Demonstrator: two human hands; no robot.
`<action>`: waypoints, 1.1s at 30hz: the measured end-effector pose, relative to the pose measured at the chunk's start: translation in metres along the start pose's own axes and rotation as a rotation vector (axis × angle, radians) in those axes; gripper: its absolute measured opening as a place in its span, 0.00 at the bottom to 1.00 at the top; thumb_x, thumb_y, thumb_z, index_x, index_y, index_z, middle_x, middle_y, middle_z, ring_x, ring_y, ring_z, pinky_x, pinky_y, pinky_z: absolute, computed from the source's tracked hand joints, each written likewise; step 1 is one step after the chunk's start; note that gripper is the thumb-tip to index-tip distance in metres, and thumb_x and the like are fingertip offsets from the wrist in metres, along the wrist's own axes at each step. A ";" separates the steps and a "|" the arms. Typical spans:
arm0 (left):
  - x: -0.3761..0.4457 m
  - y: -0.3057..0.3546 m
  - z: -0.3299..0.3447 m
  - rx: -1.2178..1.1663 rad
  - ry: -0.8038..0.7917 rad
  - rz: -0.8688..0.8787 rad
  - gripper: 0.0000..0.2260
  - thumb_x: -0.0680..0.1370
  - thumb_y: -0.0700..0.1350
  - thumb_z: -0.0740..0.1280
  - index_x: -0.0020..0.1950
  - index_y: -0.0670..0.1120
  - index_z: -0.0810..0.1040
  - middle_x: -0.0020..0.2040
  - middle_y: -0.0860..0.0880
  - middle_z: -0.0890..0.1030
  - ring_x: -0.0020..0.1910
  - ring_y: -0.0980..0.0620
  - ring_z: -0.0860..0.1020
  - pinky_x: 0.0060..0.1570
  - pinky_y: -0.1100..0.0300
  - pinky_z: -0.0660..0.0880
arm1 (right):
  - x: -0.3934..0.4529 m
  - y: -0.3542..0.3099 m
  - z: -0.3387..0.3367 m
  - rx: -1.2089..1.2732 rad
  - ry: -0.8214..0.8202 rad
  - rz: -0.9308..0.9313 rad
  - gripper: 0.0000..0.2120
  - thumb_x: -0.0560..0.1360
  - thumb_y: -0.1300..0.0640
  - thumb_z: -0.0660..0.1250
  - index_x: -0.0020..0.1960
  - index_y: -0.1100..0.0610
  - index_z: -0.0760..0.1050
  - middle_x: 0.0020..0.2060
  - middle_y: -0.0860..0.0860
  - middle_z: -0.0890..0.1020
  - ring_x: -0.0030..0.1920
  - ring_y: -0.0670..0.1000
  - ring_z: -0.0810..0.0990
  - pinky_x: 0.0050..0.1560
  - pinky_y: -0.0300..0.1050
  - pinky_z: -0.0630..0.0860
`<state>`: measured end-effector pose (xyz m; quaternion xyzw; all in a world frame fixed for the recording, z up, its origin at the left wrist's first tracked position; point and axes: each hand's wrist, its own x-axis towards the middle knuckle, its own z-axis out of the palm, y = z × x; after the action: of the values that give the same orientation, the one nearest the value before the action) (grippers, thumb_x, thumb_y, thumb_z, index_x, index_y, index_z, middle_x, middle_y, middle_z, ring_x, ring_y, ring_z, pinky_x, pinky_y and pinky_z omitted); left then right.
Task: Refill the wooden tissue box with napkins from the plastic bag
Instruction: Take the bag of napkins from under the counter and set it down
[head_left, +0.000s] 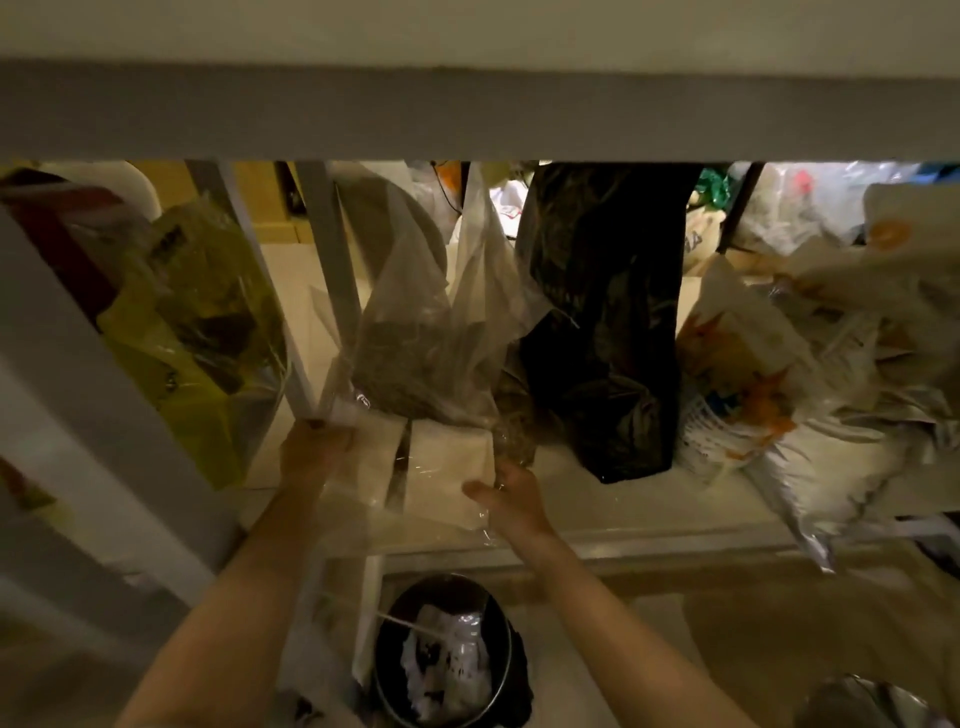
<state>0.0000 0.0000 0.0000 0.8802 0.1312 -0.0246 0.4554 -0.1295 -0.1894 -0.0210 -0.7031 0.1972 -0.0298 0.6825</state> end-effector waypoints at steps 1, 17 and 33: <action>-0.003 0.002 -0.002 -0.007 -0.014 -0.010 0.20 0.70 0.45 0.70 0.58 0.38 0.73 0.54 0.39 0.79 0.47 0.43 0.76 0.42 0.54 0.71 | -0.002 -0.003 -0.004 -0.015 0.016 -0.003 0.11 0.71 0.65 0.68 0.53 0.60 0.77 0.44 0.51 0.82 0.40 0.43 0.79 0.33 0.28 0.75; -0.168 0.067 -0.072 0.073 -0.642 0.074 0.18 0.66 0.36 0.74 0.54 0.39 0.77 0.48 0.43 0.81 0.43 0.49 0.79 0.46 0.59 0.78 | -0.167 -0.111 -0.124 -0.107 0.019 0.176 0.17 0.72 0.67 0.67 0.61 0.66 0.72 0.56 0.61 0.80 0.54 0.60 0.80 0.57 0.55 0.77; -0.345 0.160 -0.170 0.000 -0.721 0.490 0.14 0.66 0.37 0.74 0.48 0.51 0.78 0.47 0.51 0.83 0.48 0.54 0.80 0.52 0.54 0.77 | -0.322 -0.220 -0.222 -0.143 0.062 0.020 0.18 0.68 0.62 0.72 0.57 0.52 0.76 0.47 0.45 0.84 0.46 0.43 0.83 0.39 0.34 0.79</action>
<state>-0.3055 -0.0227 0.2833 0.8204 -0.2488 -0.2215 0.4647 -0.4431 -0.2998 0.2803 -0.7469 0.2269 -0.0303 0.6243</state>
